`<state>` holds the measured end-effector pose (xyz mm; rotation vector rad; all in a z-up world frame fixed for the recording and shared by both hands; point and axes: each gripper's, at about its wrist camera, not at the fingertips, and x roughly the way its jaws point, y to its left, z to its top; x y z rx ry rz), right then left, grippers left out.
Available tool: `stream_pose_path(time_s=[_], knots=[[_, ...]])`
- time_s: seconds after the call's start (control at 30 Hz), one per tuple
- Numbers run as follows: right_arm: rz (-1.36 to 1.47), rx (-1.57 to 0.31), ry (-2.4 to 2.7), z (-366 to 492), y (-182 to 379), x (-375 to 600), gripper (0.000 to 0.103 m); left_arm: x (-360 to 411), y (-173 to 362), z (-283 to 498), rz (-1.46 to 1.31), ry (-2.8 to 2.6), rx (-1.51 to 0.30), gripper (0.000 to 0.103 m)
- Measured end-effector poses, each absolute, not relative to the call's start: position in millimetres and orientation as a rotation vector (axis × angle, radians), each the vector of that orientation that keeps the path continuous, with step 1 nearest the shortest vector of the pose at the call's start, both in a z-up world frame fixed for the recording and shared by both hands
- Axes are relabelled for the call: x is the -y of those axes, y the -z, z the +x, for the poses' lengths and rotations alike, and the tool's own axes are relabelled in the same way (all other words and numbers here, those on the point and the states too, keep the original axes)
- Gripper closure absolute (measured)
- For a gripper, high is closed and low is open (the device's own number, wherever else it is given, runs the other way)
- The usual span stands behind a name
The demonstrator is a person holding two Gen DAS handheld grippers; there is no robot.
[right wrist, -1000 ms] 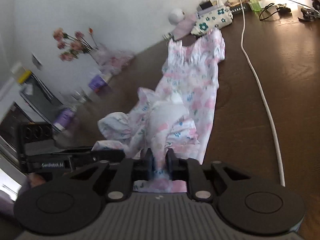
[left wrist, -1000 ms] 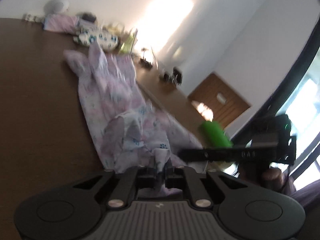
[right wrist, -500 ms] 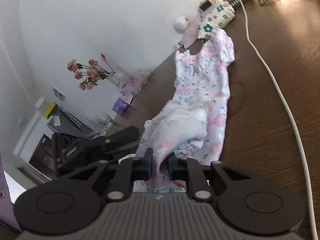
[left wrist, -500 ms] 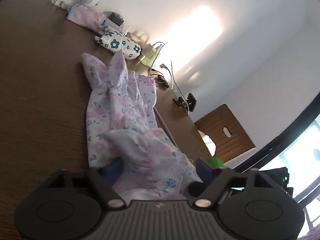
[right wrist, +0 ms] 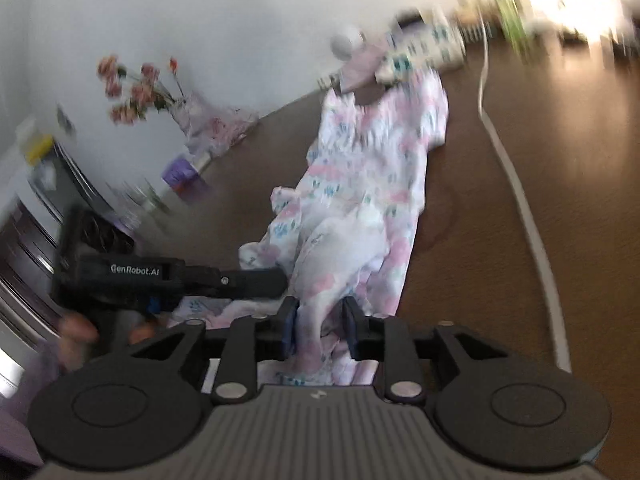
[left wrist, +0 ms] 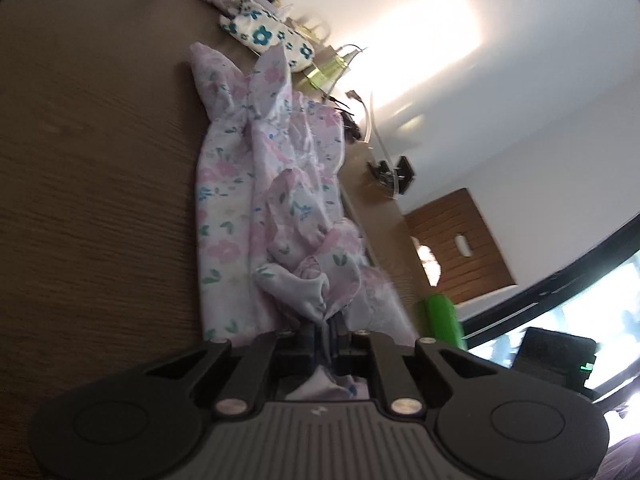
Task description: Fold clothes
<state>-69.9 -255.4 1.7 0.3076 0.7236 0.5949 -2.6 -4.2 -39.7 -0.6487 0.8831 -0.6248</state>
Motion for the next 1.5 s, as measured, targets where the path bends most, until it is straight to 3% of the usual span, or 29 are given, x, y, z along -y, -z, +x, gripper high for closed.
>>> stream_pose_path(time_s=[0.2,0.33,0.7,0.8,0.87,0.9,1.1,1.23,1.3,1.5], knots=[[0.15,-0.606,-0.614,-75.2,-14.2,246.5,0.086,13.7,35.9,-6.4,-0.578,0.611,-0.857,0.095],[0.117,-0.685,-0.641,-67.9,-0.7,236.5,0.087,9.4,40.4,-4.9,-0.594,0.64,-0.857,0.095],[0.08,-0.628,-0.662,-78.2,6.0,235.1,0.088,8.6,41.7,-6.4,-0.604,0.646,-0.837,0.094],[0.077,-0.625,-0.658,-79.4,5.5,232.9,0.088,3.3,31.6,-16.1,-0.594,0.636,-0.783,0.073],[0.077,-0.625,-0.657,-79.9,5.4,232.9,0.088,-3.9,23.4,-24.8,-0.606,0.646,-0.706,0.048],[0.078,-0.625,-0.657,-80.1,5.4,232.9,0.088,-7.6,18.9,-28.3,-0.609,0.659,-0.675,0.045],[0.066,-0.62,-0.65,-81.4,5.2,231.5,0.088,-8.3,-16.1,-48.7,-0.462,0.697,-0.625,0.043],[0.05,-0.612,-0.639,-84.5,4.1,229.0,0.085,16.2,-14.2,-66.7,-0.293,0.776,-0.637,0.023],[0.054,-0.601,-0.616,-87.4,0.8,232.1,0.081,26.8,-3.6,-70.1,-0.253,0.784,-0.663,0.023],[0.128,-0.58,-0.543,-97.1,-16.4,259.3,0.082,27.6,21.6,-68.7,-0.316,0.774,-0.662,0.027]])
